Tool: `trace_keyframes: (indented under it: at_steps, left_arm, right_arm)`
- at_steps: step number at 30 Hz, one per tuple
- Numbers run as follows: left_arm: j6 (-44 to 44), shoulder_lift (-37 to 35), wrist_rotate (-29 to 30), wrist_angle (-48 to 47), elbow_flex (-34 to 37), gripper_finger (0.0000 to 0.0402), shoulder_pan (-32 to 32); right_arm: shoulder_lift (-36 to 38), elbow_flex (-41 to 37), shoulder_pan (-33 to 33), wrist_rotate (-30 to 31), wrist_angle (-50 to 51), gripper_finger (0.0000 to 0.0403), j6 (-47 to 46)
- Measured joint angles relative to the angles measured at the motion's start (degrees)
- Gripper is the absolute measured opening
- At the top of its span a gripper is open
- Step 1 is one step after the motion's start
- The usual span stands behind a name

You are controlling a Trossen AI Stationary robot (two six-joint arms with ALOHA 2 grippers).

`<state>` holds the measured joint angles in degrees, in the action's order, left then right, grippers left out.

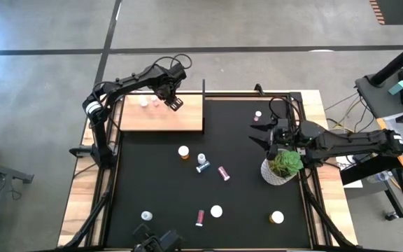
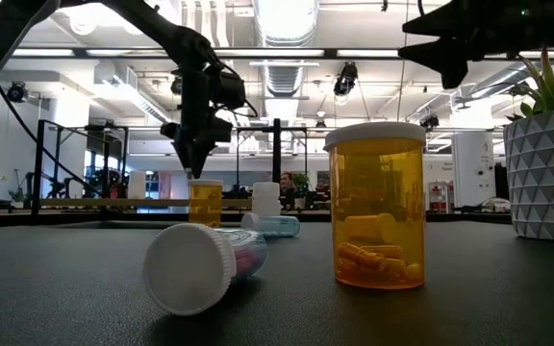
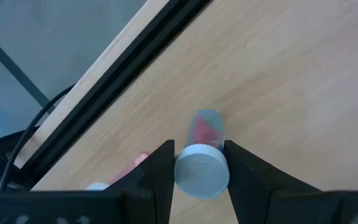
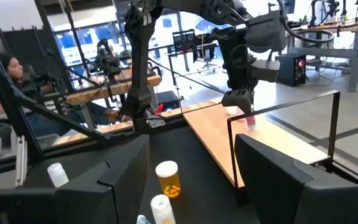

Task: Pick and place medicine bottles onto shelf by color
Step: Put the top left blue pill bottle into the shelf

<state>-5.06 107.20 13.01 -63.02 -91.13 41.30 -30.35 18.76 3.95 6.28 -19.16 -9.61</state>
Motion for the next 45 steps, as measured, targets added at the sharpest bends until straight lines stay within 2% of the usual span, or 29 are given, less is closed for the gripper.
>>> trace_keyframes:
  at_steps: [5, 14, 27, 31, 40, 45]
  left_arm:
    - [0.0, 0.0, 0.0, 0.0, 0.0, 0.0106, 0.0]
    - [-0.2, 0.0, 0.1, 0.1, 0.0, 0.0106, 0.0]
    - [-0.3, 0.0, 0.1, 0.1, 0.0, 0.0106, 0.0]
    - [-0.1, 0.0, 0.1, 0.1, 0.0, 0.0106, 0.0]
    - [-0.1, 0.0, 0.1, 0.1, 0.0, 0.0106, 0.0]
    - [0.0, -0.1, 0.1, 0.0, 0.0, 0.0106, 0.0]
  right_arm:
    - [0.0, -1.6, 0.0, 3.2, -0.7, 0.0226, -4.3]
    - [-0.1, -4.0, 0.0, 3.4, -0.7, 0.0226, -11.2]
    - [0.0, -4.9, -0.1, 2.8, -3.4, 0.0226, -0.6]
    - [0.4, -8.0, -0.1, 2.8, -8.7, 0.0226, -0.6]
    - [0.4, -17.1, -0.1, 2.7, -30.1, 0.0226, -0.3]
    - [0.4, -18.1, -0.1, 2.8, -32.0, 0.0226, -2.7]
